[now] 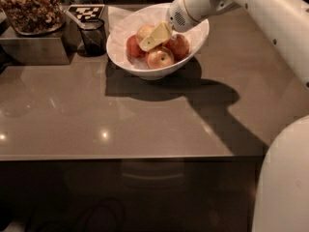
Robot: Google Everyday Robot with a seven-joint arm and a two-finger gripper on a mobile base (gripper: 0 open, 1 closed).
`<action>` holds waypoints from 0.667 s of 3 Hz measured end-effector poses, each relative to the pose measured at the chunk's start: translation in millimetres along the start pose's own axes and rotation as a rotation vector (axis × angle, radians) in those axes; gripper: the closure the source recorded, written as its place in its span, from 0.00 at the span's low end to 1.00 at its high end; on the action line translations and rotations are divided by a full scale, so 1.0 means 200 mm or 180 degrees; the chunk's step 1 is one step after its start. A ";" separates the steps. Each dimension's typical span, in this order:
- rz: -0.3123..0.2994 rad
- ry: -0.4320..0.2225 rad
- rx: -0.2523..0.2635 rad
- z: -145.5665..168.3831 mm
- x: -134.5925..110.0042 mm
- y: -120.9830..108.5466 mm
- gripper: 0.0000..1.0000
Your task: Pick apple from white bowl
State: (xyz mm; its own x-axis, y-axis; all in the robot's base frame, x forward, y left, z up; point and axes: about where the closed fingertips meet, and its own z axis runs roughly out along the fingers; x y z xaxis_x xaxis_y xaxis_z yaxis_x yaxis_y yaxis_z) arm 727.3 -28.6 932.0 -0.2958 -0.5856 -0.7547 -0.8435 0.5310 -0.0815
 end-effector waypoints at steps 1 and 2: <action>0.0021 0.0021 -0.0057 0.04 0.01 0.00 0.17; 0.0015 0.0054 -0.0119 0.08 0.01 0.02 0.17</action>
Offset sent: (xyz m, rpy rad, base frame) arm 0.0058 0.0115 -0.0133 -0.0048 0.0443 0.0337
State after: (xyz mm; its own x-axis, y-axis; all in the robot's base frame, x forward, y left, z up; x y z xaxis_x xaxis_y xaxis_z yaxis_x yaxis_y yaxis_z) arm 731.1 -18.4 920.1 -0.3070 -0.5935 -0.7440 -0.8581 0.5107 -0.0534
